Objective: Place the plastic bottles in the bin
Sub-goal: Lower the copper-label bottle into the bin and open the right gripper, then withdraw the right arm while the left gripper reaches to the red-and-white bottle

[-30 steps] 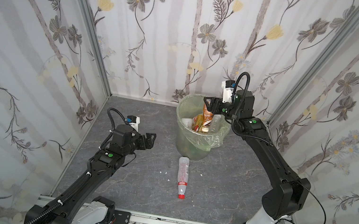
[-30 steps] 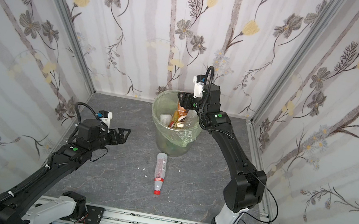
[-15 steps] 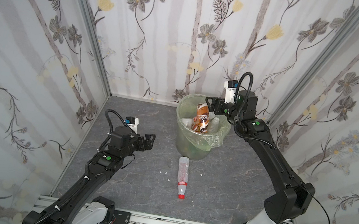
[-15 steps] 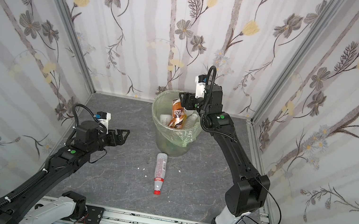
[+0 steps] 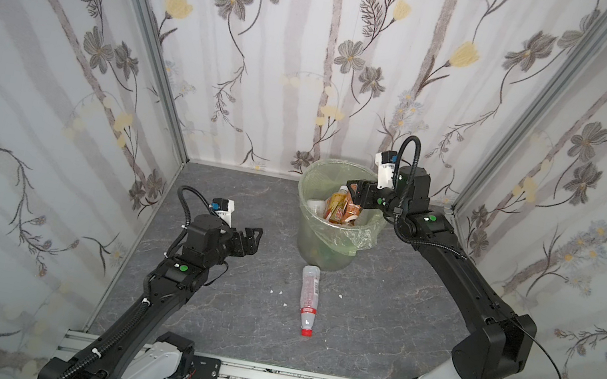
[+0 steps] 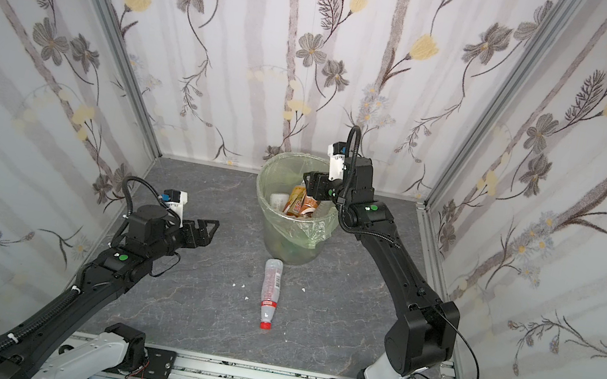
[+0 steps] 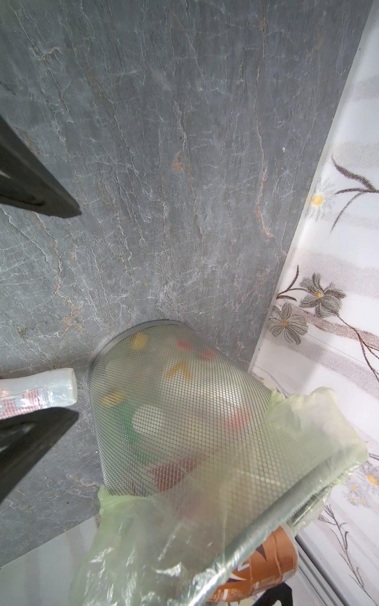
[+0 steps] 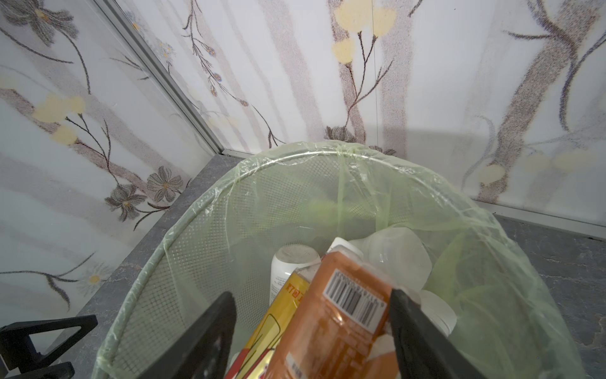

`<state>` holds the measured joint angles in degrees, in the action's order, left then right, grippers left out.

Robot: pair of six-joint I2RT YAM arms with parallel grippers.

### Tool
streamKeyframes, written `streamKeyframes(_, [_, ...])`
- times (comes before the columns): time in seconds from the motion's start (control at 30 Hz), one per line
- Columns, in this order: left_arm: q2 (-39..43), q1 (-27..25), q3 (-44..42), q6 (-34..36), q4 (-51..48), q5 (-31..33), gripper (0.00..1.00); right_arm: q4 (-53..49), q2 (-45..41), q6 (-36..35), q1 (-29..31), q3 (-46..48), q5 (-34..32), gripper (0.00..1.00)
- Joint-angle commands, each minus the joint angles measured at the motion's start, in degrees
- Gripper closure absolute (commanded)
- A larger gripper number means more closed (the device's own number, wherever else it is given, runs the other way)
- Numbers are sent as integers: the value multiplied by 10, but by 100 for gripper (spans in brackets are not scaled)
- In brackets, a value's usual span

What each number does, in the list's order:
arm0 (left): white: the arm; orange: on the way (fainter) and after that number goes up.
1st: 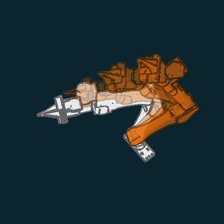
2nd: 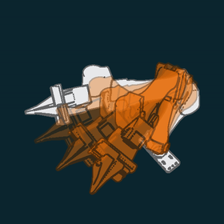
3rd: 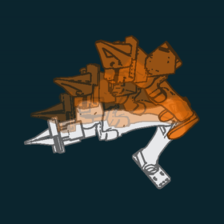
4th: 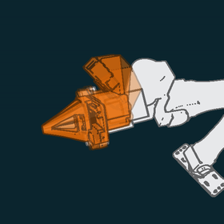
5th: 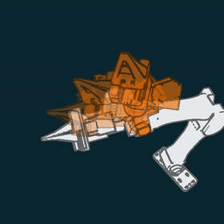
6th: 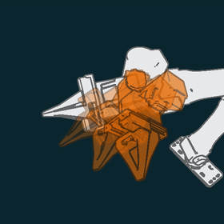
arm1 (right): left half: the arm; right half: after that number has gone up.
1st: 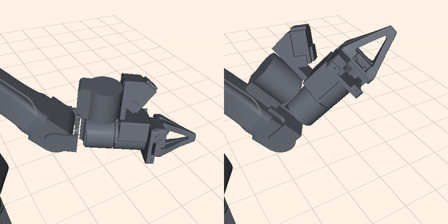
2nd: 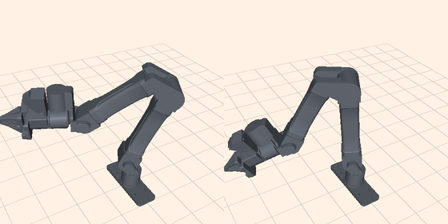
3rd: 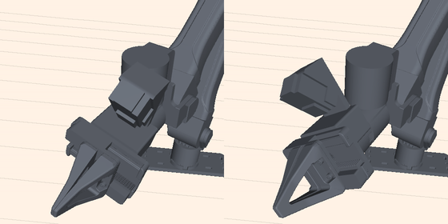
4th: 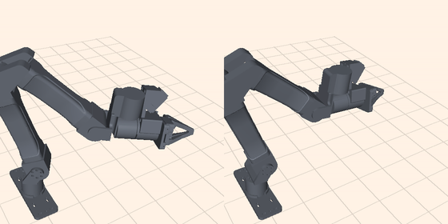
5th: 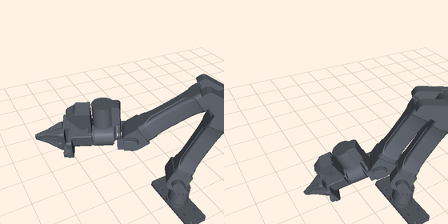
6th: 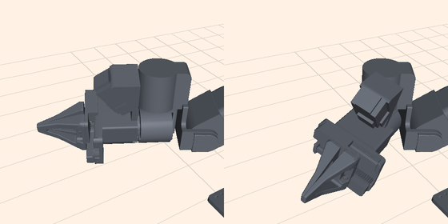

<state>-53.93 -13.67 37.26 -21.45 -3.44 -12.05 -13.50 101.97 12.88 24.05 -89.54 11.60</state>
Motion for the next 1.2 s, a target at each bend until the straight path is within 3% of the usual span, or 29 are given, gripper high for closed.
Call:
streamKeyframes(0.0, [-5, 1, 5, -5, 14, 2, 8, -7, -8, -13, 1, 7, -20, 28])
streamKeyframes(0.37, [-5, 2, 10, -8, 14, -7, 8, 2, -28, -22, 1, 15, -42, 41])
streamKeyframes(0.6, [-22, -6, 7, -14, 15, -90, 9, 34, -81, -28, 0, 63, -41, 40])
streamKeyframes(0.87, [-34, -102, -18, -32, 14, -48, 9, 137, -207, -17, -25, 213, -59, 33])
streamKeyframes(1.17, [-64, -186, -37, -64, 16, 2, 9, 158, -289, 55, -150, 328, -8, 32])
